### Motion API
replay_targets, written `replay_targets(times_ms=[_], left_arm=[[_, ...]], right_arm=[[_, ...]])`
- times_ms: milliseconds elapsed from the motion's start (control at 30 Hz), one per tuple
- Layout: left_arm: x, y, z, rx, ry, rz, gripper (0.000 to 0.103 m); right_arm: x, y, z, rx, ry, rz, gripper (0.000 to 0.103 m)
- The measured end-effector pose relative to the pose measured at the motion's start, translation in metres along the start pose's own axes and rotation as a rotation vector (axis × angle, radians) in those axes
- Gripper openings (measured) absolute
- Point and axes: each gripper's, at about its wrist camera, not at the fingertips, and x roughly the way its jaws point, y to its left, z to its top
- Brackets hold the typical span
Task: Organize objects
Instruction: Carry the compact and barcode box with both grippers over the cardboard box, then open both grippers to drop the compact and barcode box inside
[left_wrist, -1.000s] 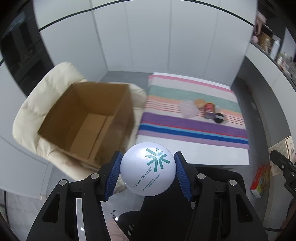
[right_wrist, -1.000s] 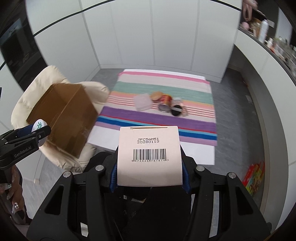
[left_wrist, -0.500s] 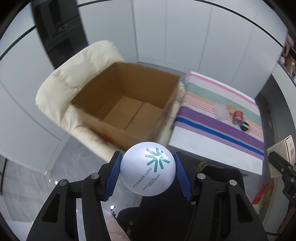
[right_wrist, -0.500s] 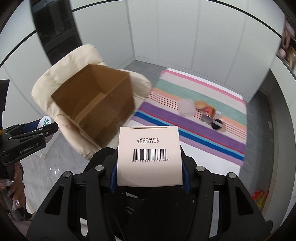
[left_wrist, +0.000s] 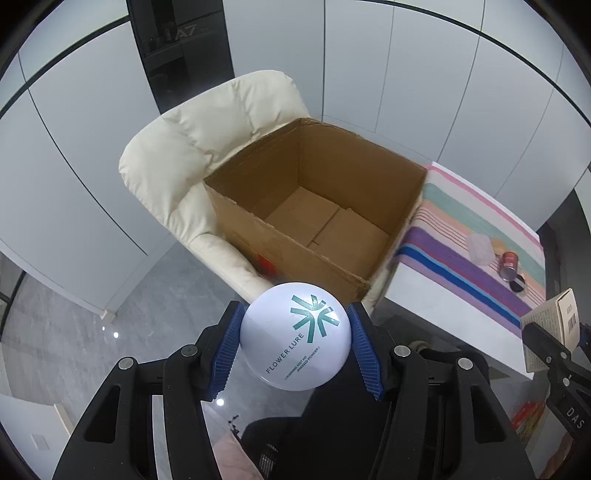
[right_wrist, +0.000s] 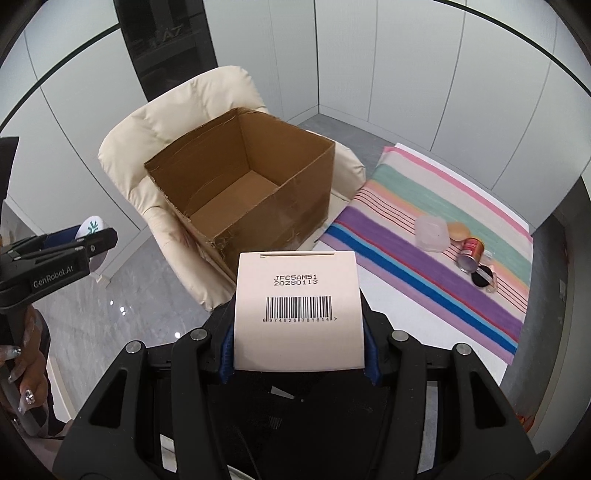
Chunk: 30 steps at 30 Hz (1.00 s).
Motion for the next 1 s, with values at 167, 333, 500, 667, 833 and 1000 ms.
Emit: replay_targets(times_ms=[167, 333, 500, 667, 833, 1000], left_arm=[[0.016, 0.004, 0.01, -0.002, 0.002, -0.028, 0.058], [0.042, -0.001, 0.033, 0.01, -0.009, -0.036, 0.058], [0.075, -0.004, 0.066, 0.014, -0.025, -0.026, 0.058], [0.11, -0.003, 0.095, 0.01, -0.012, -0.021, 0.059], [0.142, 0.0, 0.123, 0.041, -0.048, 0.0, 0.059], [0.164, 0.014, 0.142, 0.043, -0.068, 0.016, 0.059]], right_arm=[[0.012, 0.007, 0.009, -0.022, 0.007, -0.002, 0.055], [0.035, 0.01, 0.026, -0.048, 0.027, -0.004, 0.055], [0.07, 0.016, 0.053, -0.079, 0.048, -0.001, 0.055], [0.111, 0.024, 0.083, -0.104, 0.062, -0.007, 0.055], [0.141, 0.031, 0.115, -0.099, 0.013, 0.022, 0.055], [0.178, 0.042, 0.14, -0.13, 0.003, 0.035, 0.055]])
